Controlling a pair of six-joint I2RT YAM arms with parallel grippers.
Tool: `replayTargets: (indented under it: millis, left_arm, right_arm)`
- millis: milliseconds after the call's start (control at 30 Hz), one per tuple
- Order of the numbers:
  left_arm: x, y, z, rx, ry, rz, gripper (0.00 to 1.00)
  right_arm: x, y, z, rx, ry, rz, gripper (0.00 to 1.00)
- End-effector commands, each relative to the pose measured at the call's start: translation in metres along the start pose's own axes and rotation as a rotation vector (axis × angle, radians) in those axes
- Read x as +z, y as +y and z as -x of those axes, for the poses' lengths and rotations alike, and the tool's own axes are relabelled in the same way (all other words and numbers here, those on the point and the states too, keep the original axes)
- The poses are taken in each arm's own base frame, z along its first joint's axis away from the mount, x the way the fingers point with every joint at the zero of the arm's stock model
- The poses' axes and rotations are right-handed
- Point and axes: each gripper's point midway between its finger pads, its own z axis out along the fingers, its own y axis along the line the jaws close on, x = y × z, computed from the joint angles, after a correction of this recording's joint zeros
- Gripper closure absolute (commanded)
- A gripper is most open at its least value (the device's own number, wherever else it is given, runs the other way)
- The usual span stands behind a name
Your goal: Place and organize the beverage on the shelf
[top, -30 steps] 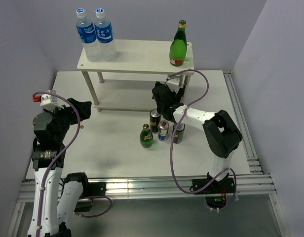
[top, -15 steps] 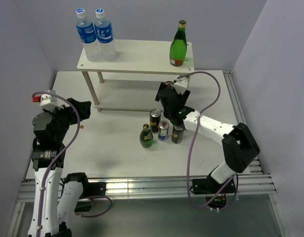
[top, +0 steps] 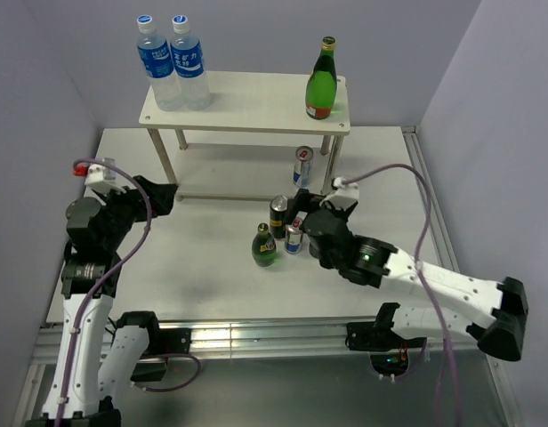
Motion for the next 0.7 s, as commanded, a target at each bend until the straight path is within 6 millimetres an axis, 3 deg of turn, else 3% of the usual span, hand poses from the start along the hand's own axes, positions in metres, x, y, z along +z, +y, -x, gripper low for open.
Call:
replayTargets:
  millis: [0,33,133,267,367,467,500,667]
  left_arm:
    - [0.012,-0.022,0.007,0.048,0.007,-0.019,0.01]
    - [0.013,-0.041,-0.001,0.062,0.034,-0.052,0.01]
    - [0.014,-0.056,-0.011,0.06,0.061,-0.016,0.01]
    - [0.009,-0.059,-0.029,0.032,0.078,0.01,0.01]
    - [0.006,-0.063,-0.046,0.031,0.096,0.019,0.01]
    - [0.004,-0.07,-0.073,0.032,0.127,0.034,0.01]
    - [0.004,-0.067,-0.09,0.04,0.149,0.051,0.01]
    - [-0.011,-0.088,-0.146,0.04,0.176,-0.028,0.01]
  right_arm:
    - [-0.031,-0.018,-0.002,0.046,0.024,0.023,0.0]
    - [-0.041,-0.019,-0.013,0.014,0.056,0.043,0.0]
    - [-0.055,-0.027,-0.021,0.014,0.109,0.058,0.0]
    - [-0.074,-0.028,-0.043,0.019,0.169,0.072,0.0]
    - [-0.078,-0.042,-0.065,0.007,0.202,0.033,0.0]
    - [-0.083,-0.05,-0.078,0.006,0.225,0.022,0.0]
    - [-0.084,-0.053,-0.082,-0.001,0.231,0.024,0.0]
    - [-0.087,-0.059,-0.075,0.029,0.214,0.025,0.0]
